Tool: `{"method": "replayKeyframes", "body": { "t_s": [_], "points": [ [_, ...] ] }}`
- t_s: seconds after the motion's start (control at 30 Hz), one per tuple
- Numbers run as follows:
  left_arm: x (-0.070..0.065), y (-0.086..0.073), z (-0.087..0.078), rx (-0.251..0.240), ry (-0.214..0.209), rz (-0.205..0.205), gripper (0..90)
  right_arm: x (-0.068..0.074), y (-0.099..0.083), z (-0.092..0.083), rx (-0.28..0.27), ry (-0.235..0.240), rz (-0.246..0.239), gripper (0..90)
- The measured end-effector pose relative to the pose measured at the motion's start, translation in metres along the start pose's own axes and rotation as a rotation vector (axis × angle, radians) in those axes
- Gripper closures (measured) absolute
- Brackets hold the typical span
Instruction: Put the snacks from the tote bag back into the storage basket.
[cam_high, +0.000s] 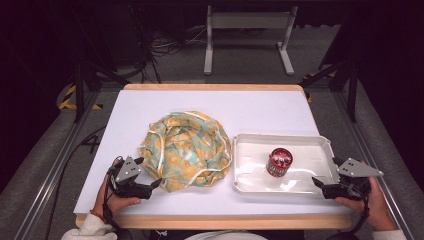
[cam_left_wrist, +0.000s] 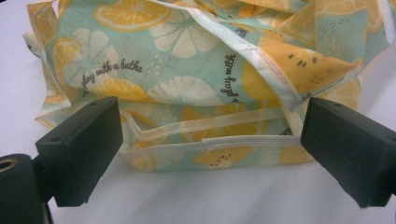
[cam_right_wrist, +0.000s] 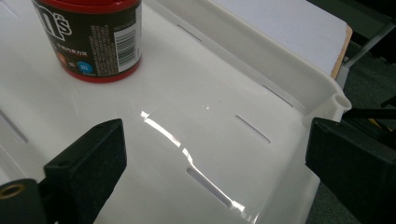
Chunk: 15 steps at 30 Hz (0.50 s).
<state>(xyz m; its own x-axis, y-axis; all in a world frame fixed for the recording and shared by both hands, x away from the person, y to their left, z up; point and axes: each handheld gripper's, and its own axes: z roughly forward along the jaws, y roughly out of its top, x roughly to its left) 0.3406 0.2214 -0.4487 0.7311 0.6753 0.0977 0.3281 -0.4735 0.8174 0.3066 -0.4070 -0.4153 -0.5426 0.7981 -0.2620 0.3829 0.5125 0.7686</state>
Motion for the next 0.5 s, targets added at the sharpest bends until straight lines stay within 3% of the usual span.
{"method": "replayKeyframes", "body": {
  "t_s": [0.5],
  "points": [
    [0.0002,0.0006,0.001,0.002,-0.002,-0.002,6.3,0.0031,0.0003,0.0027,0.005,0.007,-0.017,6.3]
  ]
}}
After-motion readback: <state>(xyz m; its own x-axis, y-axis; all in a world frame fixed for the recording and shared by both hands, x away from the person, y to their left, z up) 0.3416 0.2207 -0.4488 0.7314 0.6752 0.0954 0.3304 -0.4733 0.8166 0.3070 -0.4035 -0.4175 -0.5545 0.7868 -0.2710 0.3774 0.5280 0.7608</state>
